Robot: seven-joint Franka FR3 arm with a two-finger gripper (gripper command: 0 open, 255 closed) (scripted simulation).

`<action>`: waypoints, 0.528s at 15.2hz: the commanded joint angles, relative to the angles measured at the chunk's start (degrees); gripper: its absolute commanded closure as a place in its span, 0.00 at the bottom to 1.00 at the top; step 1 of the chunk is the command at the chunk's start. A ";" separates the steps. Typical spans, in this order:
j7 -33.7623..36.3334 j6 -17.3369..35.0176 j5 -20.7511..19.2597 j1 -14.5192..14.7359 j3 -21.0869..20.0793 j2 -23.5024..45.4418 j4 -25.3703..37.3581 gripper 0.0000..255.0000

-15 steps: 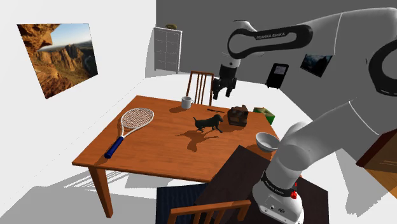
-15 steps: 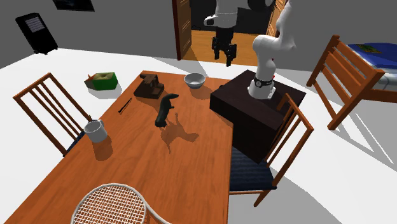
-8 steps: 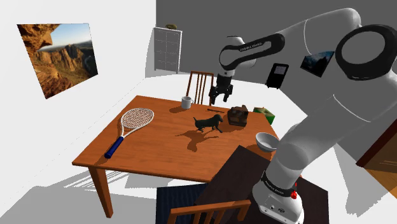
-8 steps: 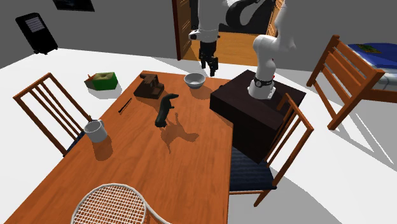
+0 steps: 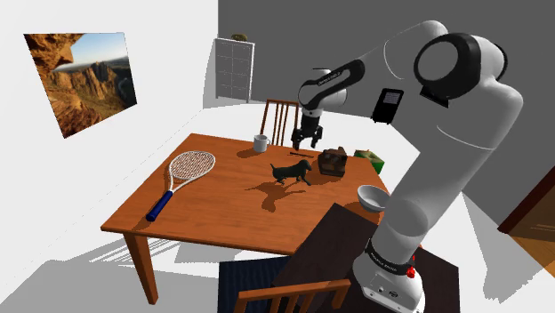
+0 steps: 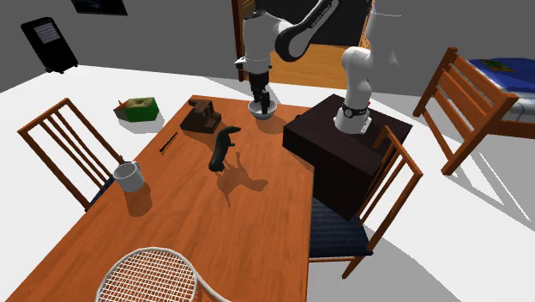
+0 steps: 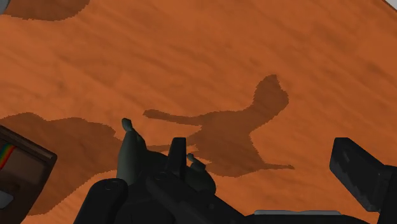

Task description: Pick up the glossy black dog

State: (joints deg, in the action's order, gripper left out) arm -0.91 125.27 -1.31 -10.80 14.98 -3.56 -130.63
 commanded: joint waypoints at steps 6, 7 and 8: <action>-3.79 5.27 3.80 -3.22 2.59 14.31 7.90 0.00; -4.29 5.77 4.45 -3.79 2.77 16.34 9.24 0.00; -4.77 6.21 5.10 -4.41 2.91 18.36 10.64 0.00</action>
State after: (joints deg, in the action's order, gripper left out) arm -5.11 131.03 3.16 -14.57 17.65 12.81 -121.40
